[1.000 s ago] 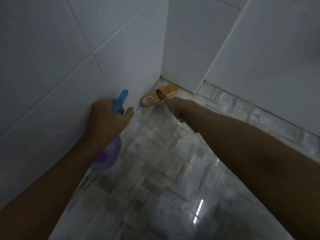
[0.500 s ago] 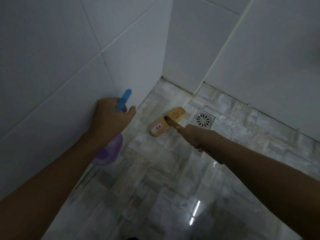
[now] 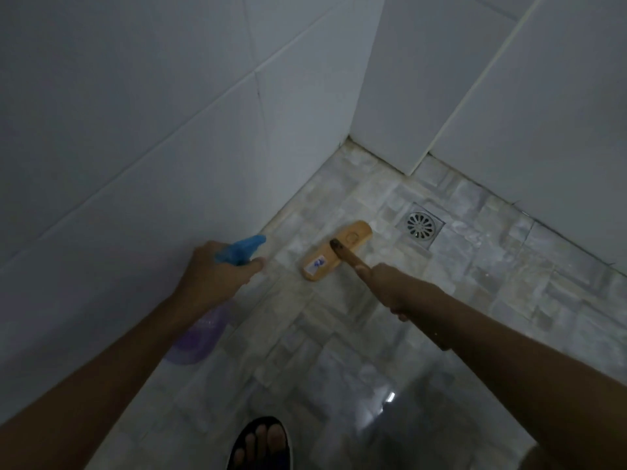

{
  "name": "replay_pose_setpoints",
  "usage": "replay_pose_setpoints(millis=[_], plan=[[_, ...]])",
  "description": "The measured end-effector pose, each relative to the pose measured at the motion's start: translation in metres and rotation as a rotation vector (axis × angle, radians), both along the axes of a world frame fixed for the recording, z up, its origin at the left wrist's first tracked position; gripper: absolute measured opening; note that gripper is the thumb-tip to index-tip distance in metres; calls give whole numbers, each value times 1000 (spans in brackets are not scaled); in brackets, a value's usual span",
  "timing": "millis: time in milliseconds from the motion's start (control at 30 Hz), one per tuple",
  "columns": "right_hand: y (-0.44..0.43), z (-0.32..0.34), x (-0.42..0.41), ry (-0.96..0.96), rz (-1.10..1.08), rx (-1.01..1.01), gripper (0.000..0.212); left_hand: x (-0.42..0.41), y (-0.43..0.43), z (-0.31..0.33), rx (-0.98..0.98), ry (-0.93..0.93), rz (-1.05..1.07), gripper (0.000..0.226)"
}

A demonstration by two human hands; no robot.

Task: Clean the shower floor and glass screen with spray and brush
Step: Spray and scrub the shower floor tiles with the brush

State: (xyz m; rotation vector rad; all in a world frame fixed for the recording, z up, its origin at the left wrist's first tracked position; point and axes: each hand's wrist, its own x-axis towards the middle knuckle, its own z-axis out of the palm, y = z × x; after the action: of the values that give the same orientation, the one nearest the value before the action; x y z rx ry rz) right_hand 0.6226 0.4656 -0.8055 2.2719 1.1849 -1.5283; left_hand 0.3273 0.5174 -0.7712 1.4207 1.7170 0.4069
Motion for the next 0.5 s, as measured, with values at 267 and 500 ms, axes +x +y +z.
replay_pose_setpoints(millis=[267,500], plan=[[10,-7,-22,123,-96,1,56,-31,-32,-14,-33,-9,132,38],[-16,-22,-28,132,-108,156,40,-48,-37,-11,72,-51,88,17]])
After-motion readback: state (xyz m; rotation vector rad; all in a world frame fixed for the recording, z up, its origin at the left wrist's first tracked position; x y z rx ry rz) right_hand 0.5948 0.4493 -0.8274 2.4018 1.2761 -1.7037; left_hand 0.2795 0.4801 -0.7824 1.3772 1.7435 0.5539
